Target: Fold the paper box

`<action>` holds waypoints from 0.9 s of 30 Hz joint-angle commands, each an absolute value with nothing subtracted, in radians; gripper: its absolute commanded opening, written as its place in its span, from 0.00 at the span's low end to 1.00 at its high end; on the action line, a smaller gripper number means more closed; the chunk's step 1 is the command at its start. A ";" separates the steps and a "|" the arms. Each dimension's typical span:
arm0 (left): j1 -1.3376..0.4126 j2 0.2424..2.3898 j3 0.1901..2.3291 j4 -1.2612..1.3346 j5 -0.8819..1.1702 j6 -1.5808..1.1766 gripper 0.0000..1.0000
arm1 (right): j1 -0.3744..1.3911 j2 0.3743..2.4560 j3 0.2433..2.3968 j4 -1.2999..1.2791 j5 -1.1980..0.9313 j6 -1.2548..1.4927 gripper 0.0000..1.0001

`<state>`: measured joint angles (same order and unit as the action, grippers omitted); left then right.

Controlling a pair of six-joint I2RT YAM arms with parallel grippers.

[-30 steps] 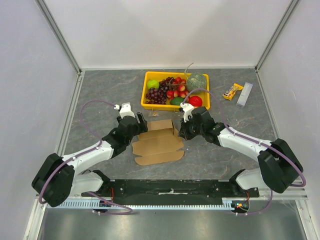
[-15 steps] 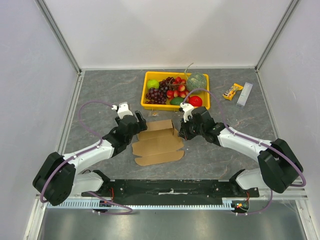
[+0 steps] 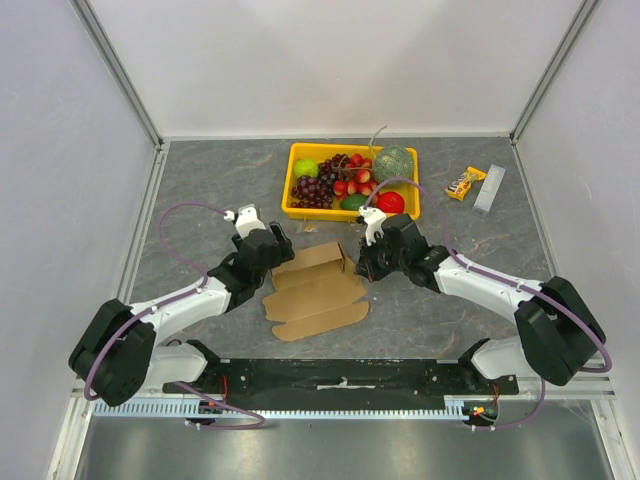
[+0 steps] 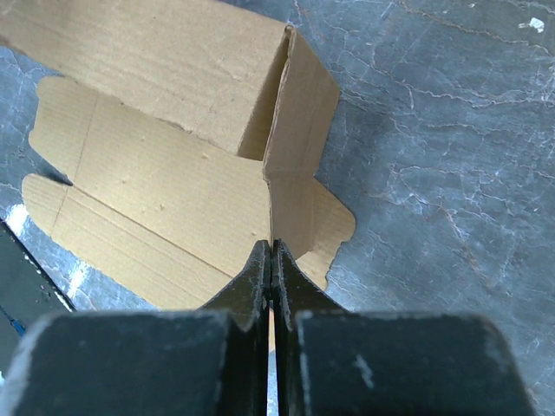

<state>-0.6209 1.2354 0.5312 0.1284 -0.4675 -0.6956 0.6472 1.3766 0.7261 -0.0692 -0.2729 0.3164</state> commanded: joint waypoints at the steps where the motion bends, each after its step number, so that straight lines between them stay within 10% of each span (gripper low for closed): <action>1: -0.615 1.232 0.538 0.153 -0.482 -0.750 0.75 | 0.663 1.394 0.744 -0.052 -0.296 0.342 0.00; 12: -0.614 1.239 0.522 0.153 -0.480 -0.770 0.71 | 0.703 1.404 0.762 -0.009 -0.308 0.394 0.17; 27: -0.614 1.002 0.491 -0.127 -0.581 -0.896 0.75 | 0.709 1.350 0.735 -0.006 -0.215 0.440 0.13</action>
<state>-0.6182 1.0985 0.5007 -0.0051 -0.4965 -0.7856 0.7052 1.3823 0.7334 -0.0414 -0.2432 0.4133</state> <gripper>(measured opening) 0.747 0.131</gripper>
